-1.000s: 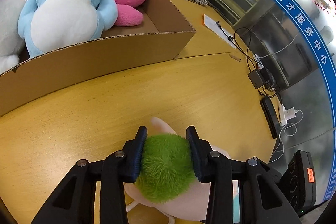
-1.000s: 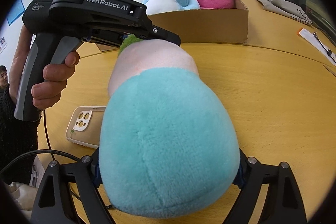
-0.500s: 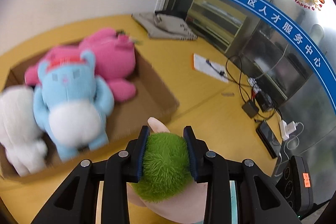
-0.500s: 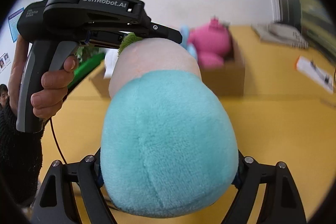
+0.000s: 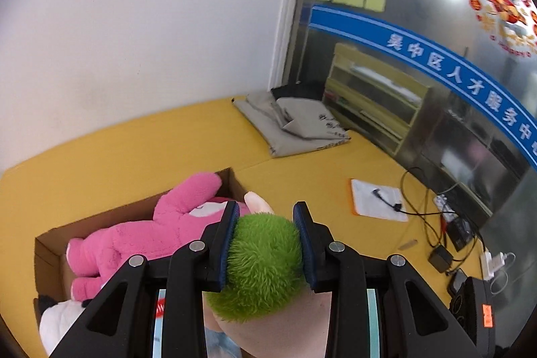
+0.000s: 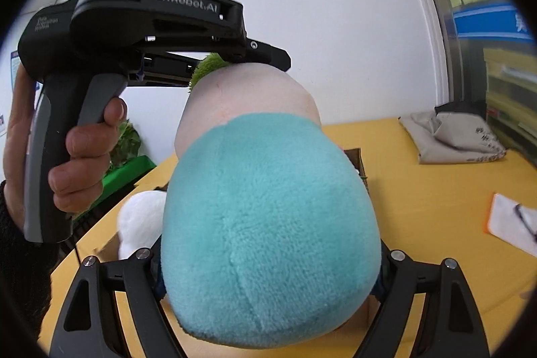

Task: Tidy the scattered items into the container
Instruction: 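Carry the teal-and-pink plush with both grippers into the box beside the light-blue plush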

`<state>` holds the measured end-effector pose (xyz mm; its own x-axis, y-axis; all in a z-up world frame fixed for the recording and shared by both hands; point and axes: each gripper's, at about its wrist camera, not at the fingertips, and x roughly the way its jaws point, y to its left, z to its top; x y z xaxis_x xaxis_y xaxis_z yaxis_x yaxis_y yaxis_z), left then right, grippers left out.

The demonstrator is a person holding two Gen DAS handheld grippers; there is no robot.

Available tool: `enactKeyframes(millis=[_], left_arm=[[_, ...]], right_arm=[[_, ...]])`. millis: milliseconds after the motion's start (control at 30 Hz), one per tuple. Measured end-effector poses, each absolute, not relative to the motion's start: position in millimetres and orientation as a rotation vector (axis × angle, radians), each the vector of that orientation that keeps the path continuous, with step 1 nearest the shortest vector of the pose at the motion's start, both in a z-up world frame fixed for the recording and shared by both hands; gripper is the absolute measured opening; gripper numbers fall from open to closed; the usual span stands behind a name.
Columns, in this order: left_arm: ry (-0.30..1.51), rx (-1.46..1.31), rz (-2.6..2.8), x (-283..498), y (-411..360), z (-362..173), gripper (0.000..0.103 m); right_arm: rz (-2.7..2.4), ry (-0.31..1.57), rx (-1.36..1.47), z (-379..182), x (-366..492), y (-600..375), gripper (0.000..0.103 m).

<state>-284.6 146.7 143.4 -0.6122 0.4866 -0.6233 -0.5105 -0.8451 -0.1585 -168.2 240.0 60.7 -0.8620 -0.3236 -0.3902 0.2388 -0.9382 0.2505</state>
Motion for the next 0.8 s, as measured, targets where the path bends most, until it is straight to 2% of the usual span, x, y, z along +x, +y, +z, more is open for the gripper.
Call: enactKeyframes(millis=[233,267,300,533,800], left_arm=[[0.058,-1.180,2.303,-335,160,41,0.037],[0.047,-1.189,2.293,-336,161,35,0.037],[0.035,-1.196,2.280,-337,161,30,0.038],[0.069,-1.212,2.254,-337,169,20,0.043],[0.103,-1.229,2.269,-340,175,15,0.045]], right_arm=[[-2.724,-0.320,0.952,-12,-206,240,0.086],[-2.759,-0.242,0.946,-14,-203,235,0.088],[-2.764,-0.203,0.962,-14,-201,232,0.088],[-2.671,-0.240,1.110,-5,-191,239,0.090],[-2.714,-0.231,0.895,43,-144,259,0.087]])
